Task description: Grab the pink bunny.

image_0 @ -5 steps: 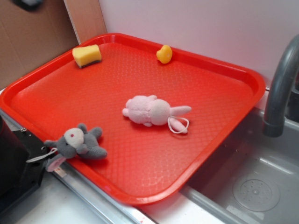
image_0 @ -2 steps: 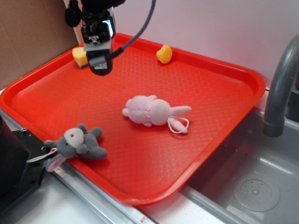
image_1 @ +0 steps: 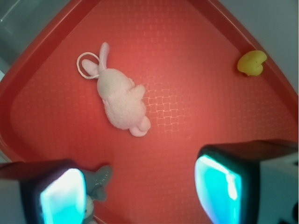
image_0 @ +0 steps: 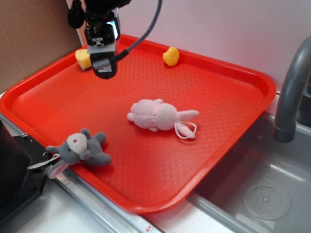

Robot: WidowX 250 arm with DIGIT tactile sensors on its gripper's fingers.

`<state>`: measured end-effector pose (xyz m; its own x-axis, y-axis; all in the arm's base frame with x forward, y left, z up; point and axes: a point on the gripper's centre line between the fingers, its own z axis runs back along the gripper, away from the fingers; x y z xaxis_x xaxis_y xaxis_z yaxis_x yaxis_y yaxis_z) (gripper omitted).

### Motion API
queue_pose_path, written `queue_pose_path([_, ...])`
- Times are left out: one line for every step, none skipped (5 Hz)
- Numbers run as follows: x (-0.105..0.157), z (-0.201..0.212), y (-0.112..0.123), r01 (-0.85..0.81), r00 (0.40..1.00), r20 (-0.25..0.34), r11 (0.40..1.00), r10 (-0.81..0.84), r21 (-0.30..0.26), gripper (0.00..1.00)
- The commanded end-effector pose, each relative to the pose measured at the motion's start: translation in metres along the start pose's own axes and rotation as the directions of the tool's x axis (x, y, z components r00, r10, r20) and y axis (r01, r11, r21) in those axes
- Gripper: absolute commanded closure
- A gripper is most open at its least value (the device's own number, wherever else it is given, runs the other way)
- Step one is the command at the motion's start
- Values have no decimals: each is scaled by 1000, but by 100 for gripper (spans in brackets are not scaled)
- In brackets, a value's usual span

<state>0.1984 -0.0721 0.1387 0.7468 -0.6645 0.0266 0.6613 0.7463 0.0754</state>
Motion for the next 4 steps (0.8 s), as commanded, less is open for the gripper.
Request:
queue_pose_path([43,-51,5,144,984,95,987,-151,75,0])
queue_pose_path([40,-66,2,184,980,74,982,-187,46,0])
queue_pose_path([42,-91,-18,230,973,54,970,-226,-73,0])
queue_pose_path([50,-95,-24,251,968,46,963,-248,-95,0])
